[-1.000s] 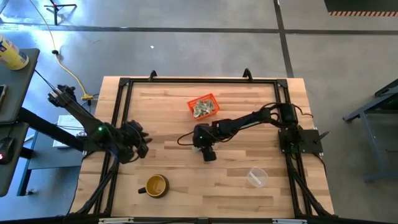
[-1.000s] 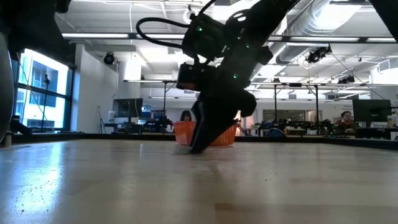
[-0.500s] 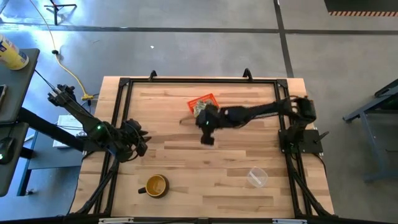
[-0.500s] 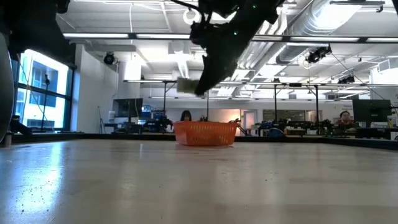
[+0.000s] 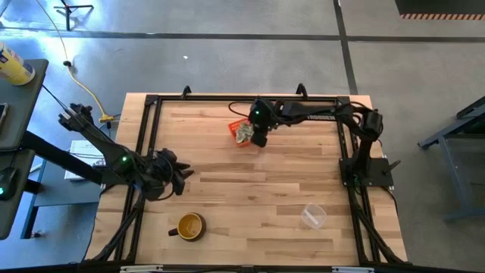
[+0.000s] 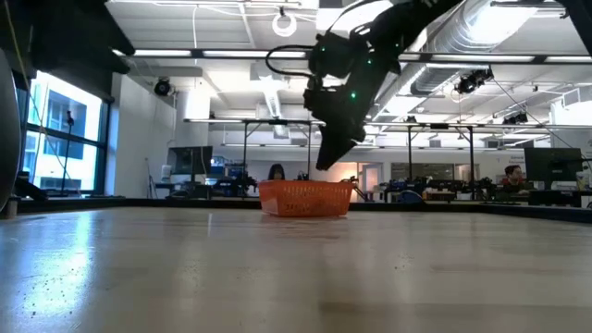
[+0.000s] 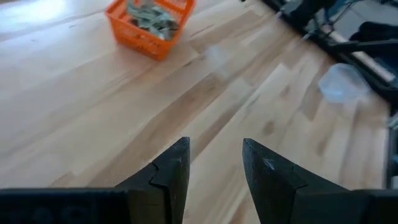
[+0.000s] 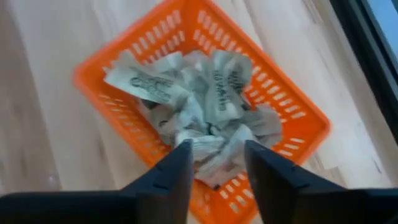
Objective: Pick and place items into bin
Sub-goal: Return to Home Position
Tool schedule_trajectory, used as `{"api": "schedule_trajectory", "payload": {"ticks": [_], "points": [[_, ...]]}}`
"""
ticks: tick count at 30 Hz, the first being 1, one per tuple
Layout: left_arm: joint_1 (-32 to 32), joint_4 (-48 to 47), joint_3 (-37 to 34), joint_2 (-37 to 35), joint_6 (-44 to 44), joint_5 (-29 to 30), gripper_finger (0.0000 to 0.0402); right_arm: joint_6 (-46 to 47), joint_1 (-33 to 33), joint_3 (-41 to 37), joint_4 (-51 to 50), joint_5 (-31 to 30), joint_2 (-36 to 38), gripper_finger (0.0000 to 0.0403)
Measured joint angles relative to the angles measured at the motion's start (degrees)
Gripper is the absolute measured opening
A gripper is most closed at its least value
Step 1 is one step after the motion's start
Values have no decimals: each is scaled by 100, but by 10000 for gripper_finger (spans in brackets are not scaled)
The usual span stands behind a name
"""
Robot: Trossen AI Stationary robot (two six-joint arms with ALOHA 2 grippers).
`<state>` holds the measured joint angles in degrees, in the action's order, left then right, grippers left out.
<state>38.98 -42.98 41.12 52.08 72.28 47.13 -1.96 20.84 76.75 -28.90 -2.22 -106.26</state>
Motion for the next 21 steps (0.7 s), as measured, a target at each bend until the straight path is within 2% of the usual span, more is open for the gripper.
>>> {"api": "schedule_trajectory", "payload": {"ticks": [5, 9, 12, 14, 18, 21], "points": [[-45, 804, 0, 273, -256, -79, 183, -182, -232, -6, -38, -15, 384, 196], [-723, 2232, 0, 340, -1686, -1144, 176, -94, -501, 18, -182, 315, 1131, 222], [-1589, 3239, 11, 484, -3045, -1906, 157, 120, -601, -135, -590, 602, 1680, 221], [-2252, 3468, 9, 557, -3633, -2509, 142, 345, -611, -493, -828, 587, 2137, 213], [-3547, 3607, 4, 692, -3973, -3697, 111, 1204, -714, -1618, -855, 478, 3339, 191], [-4025, 3596, -2, 616, -3999, -4214, 91, 2035, -990, -2318, -569, -41, 4276, 174]]}}
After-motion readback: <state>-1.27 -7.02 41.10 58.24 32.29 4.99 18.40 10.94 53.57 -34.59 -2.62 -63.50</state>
